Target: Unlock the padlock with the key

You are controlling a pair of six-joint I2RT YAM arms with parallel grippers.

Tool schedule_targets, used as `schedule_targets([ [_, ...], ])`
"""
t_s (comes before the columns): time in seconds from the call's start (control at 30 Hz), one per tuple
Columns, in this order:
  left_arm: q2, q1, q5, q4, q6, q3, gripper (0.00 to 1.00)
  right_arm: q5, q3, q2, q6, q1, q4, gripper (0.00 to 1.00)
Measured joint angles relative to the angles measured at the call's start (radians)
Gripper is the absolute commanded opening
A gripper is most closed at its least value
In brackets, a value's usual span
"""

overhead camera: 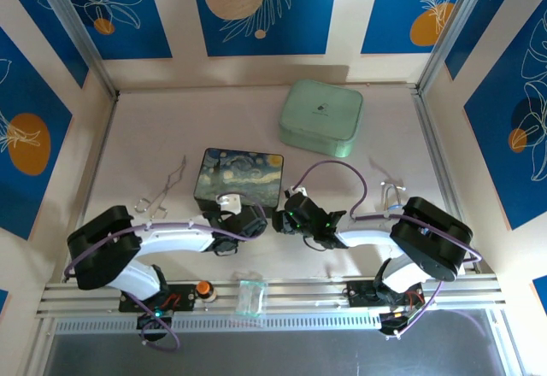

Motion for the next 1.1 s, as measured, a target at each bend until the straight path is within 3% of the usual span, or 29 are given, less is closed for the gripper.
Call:
schedule_targets([
  [0.43,0.014,-0.027,-0.015,-0.073,0.019,0.005,0.38,0.001,0.0,0.005,0.014,0.0,0.004,0.52],
  [0.57,0.018,-0.04,-0.018,-0.093,0.019,0.009,0.37,0.004,0.0,0.007,0.014,0.0,0.007,0.52],
  [0.67,0.048,-0.06,-0.045,-0.15,0.018,0.045,0.2,0.005,0.0,0.008,0.015,0.0,0.008,0.52],
  [1.1,0.121,-0.089,-0.097,-0.296,0.03,0.136,0.25,0.005,0.0,0.008,0.022,0.0,0.01,0.52],
])
